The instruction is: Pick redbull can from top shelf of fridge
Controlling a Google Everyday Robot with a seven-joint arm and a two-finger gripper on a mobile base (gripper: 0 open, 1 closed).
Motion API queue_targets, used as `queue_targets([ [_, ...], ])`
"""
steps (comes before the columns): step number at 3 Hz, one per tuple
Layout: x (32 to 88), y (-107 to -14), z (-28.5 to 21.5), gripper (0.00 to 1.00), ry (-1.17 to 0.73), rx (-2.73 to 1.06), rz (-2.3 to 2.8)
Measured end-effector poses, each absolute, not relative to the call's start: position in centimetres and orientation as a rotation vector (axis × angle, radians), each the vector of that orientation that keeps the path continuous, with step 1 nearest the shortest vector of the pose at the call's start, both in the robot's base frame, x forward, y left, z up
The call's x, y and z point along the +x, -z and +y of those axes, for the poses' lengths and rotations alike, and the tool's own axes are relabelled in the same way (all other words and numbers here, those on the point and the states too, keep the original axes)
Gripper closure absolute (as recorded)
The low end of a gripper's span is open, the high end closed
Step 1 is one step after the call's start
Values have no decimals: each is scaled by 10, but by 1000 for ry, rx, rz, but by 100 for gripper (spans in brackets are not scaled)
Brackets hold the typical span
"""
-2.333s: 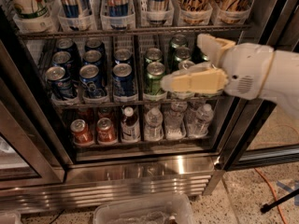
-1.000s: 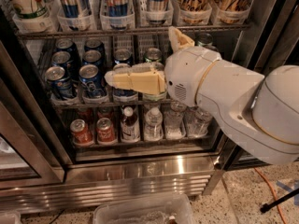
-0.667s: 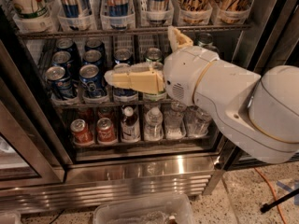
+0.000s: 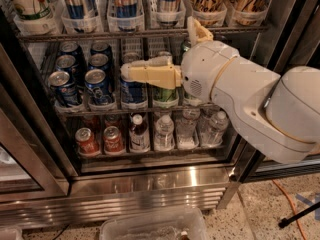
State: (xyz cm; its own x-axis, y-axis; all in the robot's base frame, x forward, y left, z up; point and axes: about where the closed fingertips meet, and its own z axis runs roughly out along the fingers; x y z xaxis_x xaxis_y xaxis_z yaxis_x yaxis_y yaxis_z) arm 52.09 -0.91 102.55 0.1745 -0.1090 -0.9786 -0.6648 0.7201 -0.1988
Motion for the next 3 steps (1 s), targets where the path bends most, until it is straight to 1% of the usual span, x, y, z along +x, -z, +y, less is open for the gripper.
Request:
queue_targets([
  [3,528,-1040,-3,0,-455,-721,1326],
])
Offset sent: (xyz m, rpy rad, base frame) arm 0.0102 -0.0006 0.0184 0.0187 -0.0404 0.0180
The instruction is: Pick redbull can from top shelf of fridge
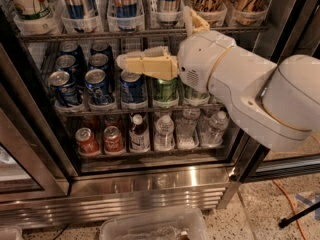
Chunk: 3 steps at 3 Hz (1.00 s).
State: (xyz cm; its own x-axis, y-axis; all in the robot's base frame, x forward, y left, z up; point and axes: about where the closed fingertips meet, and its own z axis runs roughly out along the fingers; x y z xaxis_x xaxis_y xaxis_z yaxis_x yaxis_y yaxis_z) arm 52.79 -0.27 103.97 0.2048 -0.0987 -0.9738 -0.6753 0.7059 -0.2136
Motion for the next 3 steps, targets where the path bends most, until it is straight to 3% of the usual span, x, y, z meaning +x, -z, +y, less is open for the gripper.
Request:
queue_targets([
  [3,541,-1047,14,0,-426,-669,1320],
])
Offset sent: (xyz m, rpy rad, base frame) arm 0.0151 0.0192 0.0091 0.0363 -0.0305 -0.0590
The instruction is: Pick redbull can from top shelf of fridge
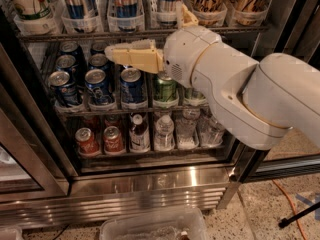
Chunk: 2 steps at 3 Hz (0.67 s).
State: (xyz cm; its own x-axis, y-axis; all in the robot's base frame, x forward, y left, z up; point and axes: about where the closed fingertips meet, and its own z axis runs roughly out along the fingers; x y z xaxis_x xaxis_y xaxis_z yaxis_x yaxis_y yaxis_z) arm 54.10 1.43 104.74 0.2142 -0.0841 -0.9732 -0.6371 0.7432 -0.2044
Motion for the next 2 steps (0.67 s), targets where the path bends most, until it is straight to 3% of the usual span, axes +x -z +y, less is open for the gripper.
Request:
queue_targets([
  [1,541,-1047,14,16,-426,-669,1319],
  [2,541,-1047,14,20,-426,-669,1319],
])
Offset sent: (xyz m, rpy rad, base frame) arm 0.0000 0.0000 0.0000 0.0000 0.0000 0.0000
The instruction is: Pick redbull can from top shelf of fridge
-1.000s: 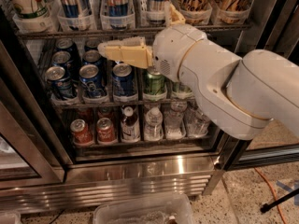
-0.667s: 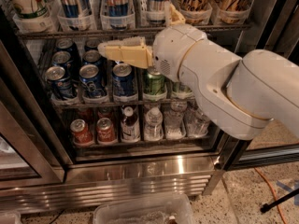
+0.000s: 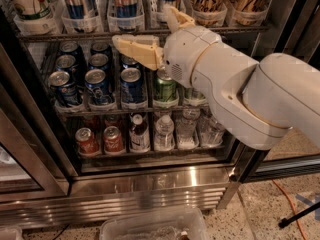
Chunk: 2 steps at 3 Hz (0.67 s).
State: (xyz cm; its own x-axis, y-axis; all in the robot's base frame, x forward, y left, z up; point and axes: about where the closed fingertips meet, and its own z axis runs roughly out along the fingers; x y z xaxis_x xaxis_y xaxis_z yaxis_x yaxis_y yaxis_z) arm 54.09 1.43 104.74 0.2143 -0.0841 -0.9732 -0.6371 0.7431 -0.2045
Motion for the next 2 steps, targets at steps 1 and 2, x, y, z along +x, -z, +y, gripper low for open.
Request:
queue_targets([
  [1,541,-1047,14,19,-426,-669,1319],
  [2,541,-1047,14,29,-426,-669,1319],
])
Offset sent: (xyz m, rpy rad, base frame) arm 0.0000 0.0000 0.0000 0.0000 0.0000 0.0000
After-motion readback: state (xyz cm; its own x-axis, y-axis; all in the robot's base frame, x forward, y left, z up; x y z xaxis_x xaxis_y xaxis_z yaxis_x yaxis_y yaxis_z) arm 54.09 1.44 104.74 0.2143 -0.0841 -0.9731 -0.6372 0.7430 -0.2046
